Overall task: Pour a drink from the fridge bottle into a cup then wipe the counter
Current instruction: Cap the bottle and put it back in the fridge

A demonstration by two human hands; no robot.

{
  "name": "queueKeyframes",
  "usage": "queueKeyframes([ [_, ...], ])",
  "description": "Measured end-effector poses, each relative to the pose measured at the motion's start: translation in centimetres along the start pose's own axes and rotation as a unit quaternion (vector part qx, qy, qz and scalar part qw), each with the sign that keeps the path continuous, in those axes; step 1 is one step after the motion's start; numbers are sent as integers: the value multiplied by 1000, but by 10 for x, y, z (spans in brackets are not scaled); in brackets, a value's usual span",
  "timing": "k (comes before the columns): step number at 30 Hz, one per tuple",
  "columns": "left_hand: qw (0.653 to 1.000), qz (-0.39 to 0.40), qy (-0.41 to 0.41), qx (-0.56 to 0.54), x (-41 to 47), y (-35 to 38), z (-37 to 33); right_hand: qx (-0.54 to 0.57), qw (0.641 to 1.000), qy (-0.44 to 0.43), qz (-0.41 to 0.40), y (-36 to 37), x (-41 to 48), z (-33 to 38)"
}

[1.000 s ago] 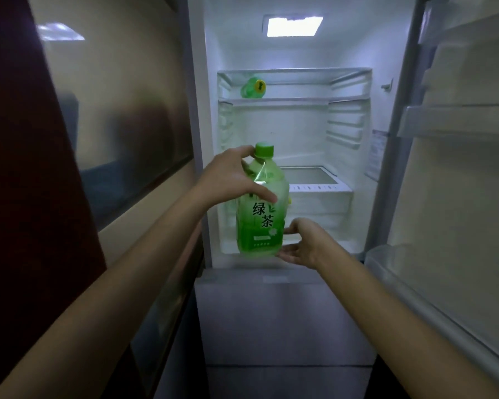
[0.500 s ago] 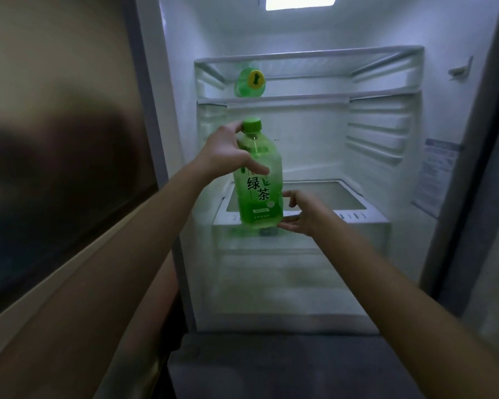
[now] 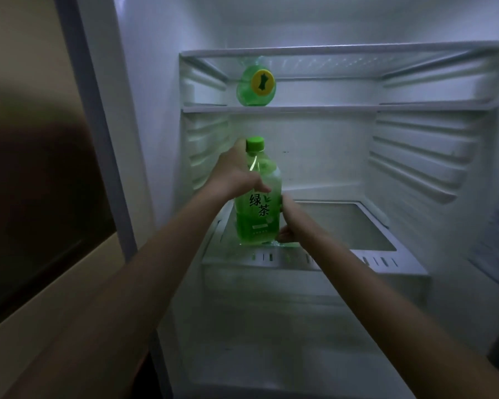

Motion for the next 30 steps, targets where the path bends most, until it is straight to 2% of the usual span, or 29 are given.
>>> queueKeyframes([
  [2, 1000, 9, -2, -1, 9, 5, 4, -101, 994, -32, -8, -1, 18, 3],
  [3, 1000, 15, -1, 5, 14, 9, 4, -107, 993, -46, -21, -4, 26, 5],
  [5, 1000, 20, -8, 18, 20, 13, 5, -45, 997, -52, -29, -13, 39, 9],
  [8, 1000, 18, -16, 1, 26, 12, 12, 94, 991, -26, 87, -6, 46, 9],
  [10, 1000, 18, -21, -11, 29, 12, 18, 73, 982, -28, 174, 1, 44, 5],
  [12, 1000, 11, -25, 1, 28, 11, 19, 28, 975, -50, 216, 6, 42, 1],
  [16, 996, -49, -29, 65, 26, -1, 23, -40, 978, -100, 176, 11, 47, 6],
  [22, 983, -163, -13, 80, 19, -9, 32, -95, 975, -155, 126, 21, 62, 9],
  [30, 974, -170, -21, 146, 29, -3, 39, -86, 978, -171, 79, 28, 77, 7],
])
Point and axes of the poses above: each hand's wrist, its own x-axis towards the middle knuckle, its own y-axis out of the palm, z = x × y, the point moved 9 cm from there along x, towards the middle knuckle, and after that the axes turned 3 degrees about -y, right-handed, at the moved point
